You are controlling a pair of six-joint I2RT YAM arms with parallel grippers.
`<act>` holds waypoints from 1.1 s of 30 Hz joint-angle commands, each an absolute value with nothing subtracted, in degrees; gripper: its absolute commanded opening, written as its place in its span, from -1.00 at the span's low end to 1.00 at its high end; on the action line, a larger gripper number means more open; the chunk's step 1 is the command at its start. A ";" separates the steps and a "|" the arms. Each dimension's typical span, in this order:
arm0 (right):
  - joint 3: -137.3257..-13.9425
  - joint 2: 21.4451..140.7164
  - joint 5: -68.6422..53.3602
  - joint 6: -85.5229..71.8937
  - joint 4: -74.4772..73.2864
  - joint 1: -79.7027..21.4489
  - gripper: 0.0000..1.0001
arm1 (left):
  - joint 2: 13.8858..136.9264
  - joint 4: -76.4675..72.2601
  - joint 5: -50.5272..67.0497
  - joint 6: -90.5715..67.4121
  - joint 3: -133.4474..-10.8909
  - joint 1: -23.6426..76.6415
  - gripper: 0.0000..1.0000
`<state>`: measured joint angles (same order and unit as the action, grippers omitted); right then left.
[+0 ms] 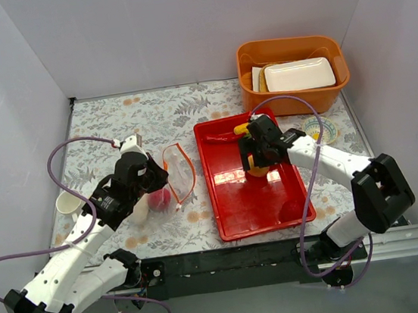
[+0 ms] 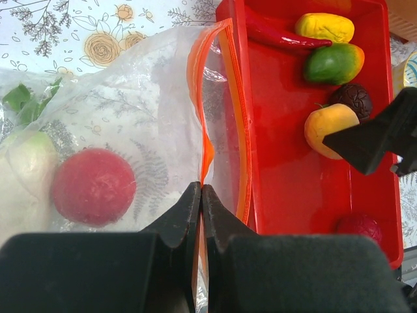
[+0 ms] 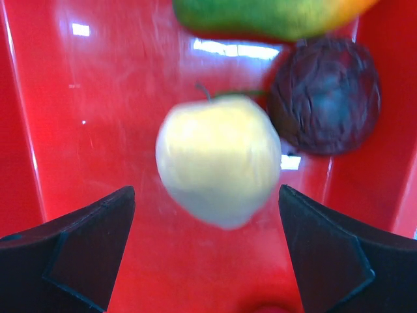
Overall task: Place the food in the zip-top bag and seal the zipper
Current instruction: Pick up the fake fruit from the bin.
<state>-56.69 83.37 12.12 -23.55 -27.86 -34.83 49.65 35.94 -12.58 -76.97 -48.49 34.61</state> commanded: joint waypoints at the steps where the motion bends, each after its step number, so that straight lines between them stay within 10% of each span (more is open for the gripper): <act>1: -60.12 87.44 13.89 -21.72 -24.18 -34.63 0.96 | 48.43 36.38 -12.66 -76.91 -48.51 34.63 -1.00; 12: -60.91 92.28 12.57 -20.30 -22.94 -34.63 0.82 | 47.02 37.27 -13.10 -77.43 -47.99 34.63 -1.00; 23: -61.70 92.11 9.41 -19.34 -21.71 -34.54 0.10 | 47.29 37.09 -12.83 -77.34 -47.72 34.63 -1.00; 33: -62.49 83.51 0.46 -24.87 -19.35 -36.12 0.03 | 47.90 36.92 -12.66 -76.90 -47.81 34.63 -1.00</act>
